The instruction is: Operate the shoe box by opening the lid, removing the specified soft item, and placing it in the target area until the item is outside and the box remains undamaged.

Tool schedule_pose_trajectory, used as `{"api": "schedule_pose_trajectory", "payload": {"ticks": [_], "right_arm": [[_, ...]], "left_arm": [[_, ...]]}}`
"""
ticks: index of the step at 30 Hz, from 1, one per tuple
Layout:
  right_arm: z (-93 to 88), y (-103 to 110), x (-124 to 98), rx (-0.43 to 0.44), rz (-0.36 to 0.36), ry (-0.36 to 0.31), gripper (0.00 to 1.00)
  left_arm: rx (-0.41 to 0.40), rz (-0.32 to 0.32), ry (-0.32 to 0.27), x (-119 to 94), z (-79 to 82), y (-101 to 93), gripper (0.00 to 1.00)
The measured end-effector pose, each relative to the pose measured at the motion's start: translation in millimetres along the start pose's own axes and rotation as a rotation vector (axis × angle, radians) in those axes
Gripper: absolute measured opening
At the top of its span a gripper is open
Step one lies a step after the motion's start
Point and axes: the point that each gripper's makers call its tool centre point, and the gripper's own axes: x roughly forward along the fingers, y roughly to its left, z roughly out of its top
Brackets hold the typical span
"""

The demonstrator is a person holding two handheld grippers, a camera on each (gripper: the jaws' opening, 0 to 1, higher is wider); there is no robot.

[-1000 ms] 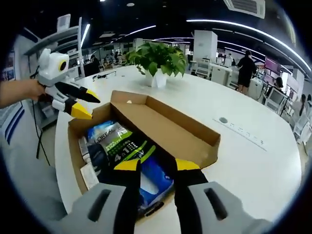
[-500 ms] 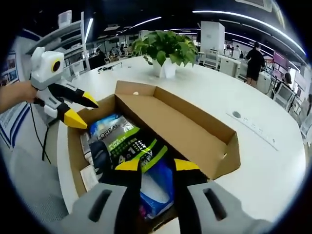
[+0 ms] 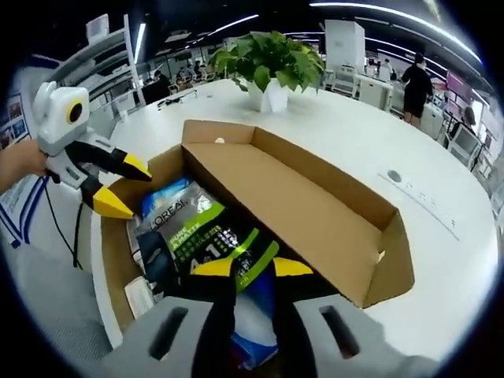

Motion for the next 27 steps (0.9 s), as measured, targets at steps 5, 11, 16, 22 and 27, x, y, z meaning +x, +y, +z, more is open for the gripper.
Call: {"api": "schedule_pose_trajectory", "payload": {"ticks": [5,11,16,22,27], "right_arm": [[-0.7,-2,-1,-0.040,-0.006,0.008,0.05],[-3.5,-2,0,-0.065,-0.007,0.022,0.01],[-6.1,-1,1,-0.122,-0.009,0.036,0.00],[-8.2,-2,2,-0.140,-0.011,0.045,0.00],[-9.2,-2,3,-0.138,-0.007,0.048,0.00]], "left_arm": [[-0.005,-0.010,0.022,3,-4.6,-1.8,0.38],[-0.013,-0.017,0.046,8,-8.4,-1.8,0.36],[-0.024,-0.020,0.070,10,-12.7,-1.8,0.34],[-0.047,-0.033,0.106,15,-19.0,-4.7,0.33],[-0.042,-0.036,0.134,20,-23.7,-5.5,0.30]]}}
